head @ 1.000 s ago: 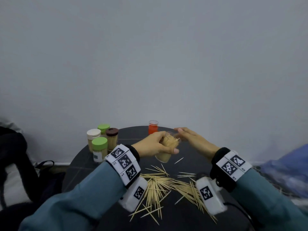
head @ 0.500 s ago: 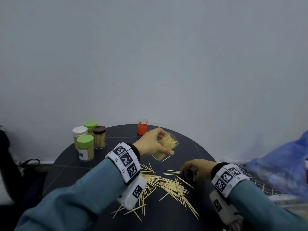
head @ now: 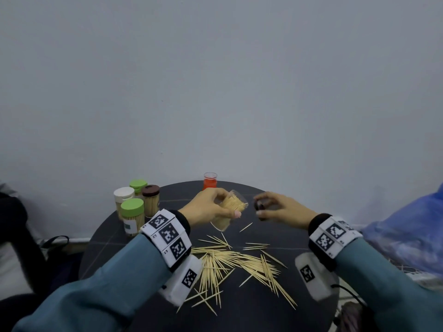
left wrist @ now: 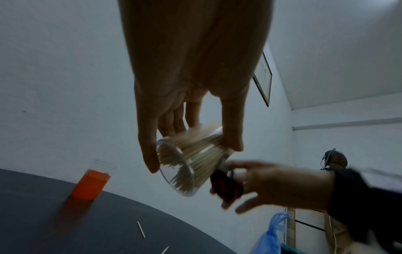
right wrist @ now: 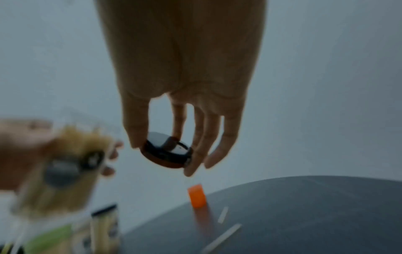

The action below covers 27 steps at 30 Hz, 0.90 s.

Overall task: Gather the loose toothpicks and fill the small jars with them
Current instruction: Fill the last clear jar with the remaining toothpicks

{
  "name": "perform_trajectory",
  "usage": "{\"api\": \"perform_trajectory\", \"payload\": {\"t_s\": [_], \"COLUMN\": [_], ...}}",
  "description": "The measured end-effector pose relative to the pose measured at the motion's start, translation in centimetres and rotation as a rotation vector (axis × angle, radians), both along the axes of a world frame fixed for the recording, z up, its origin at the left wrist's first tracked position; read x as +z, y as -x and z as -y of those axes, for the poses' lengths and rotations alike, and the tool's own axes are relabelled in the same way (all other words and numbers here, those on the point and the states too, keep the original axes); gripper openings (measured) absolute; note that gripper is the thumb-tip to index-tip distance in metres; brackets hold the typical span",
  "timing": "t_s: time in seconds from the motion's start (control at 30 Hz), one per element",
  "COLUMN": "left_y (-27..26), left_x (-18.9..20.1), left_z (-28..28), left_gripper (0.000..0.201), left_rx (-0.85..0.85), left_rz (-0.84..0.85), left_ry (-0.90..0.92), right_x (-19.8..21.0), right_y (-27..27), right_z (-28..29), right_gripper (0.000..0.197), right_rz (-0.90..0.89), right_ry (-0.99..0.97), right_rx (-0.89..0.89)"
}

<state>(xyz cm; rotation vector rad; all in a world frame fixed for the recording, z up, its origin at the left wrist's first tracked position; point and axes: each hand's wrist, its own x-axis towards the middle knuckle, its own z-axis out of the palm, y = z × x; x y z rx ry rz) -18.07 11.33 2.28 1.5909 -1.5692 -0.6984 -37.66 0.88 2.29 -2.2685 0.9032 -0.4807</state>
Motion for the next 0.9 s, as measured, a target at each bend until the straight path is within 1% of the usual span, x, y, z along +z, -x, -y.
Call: {"api": "perform_trajectory", "payload": {"t_s": [0.03, 0.07, 0.1, 0.23, 0.43, 0.53, 0.6, 0.7, 0.77, 0.83, 0.9], "left_y": [-0.3, -0.5, -0.7, -1.4, -2.7, -3.0, -3.0, -3.0, -3.0, -3.2, -3.6], "left_x": [0.0, 0.1, 0.1, 0.1, 0.3, 0.2, 0.1, 0.0, 0.0, 0.1, 0.3], "left_z": [-0.1, -0.3, -0.4, -1.0, -2.0, -2.3, -2.3, -2.2, -2.1, -1.9, -1.7], "left_gripper": [0.047, 0.047, 0.047, 0.045, 0.043, 0.039, 0.038, 0.037, 0.039, 0.042, 0.045], "left_rx": [0.008, 0.013, 0.02, 0.033, 0.064, 0.094, 0.113, 0.143, 0.16, 0.172, 0.181], "left_rz": [-0.003, -0.009, -0.02, -0.069, -0.016, -0.01, 0.015, 0.044, 0.068, 0.111, 0.16], "left_ry": [0.001, 0.007, 0.021, 0.063, 0.077, 0.087, 0.086, 0.085, 0.084, 0.074, 0.053], "right_x": [1.0, 1.9, 2.5, 3.6, 3.8, 3.5, 3.3, 2.8, 2.4, 2.0, 1.5], "right_y": [-0.5, -1.1, -1.7, -4.0, -6.2, -7.0, -7.5, -8.1, -8.4, -8.6, -8.5], "right_z": [-0.7, -1.3, -1.9, -3.0, -3.6, -3.3, -3.2, -3.0, -2.9, -2.9, -2.9], "right_gripper": [0.032, 0.029, 0.028, 0.03, 0.036, 0.036, 0.037, 0.038, 0.04, 0.043, 0.051], "right_rz": [0.124, 0.203, 0.231, 0.174, 0.137, 0.097, 0.081, 0.103, 0.114, 0.103, 0.078], "right_ry": [-0.095, -0.166, -0.198, -0.17, -0.091, -0.047, -0.054, -0.066, -0.036, 0.026, 0.06], "right_rx": [0.025, 0.054, 0.085, 0.192, 0.256, 0.239, 0.227, 0.224, 0.214, 0.198, 0.192]}}
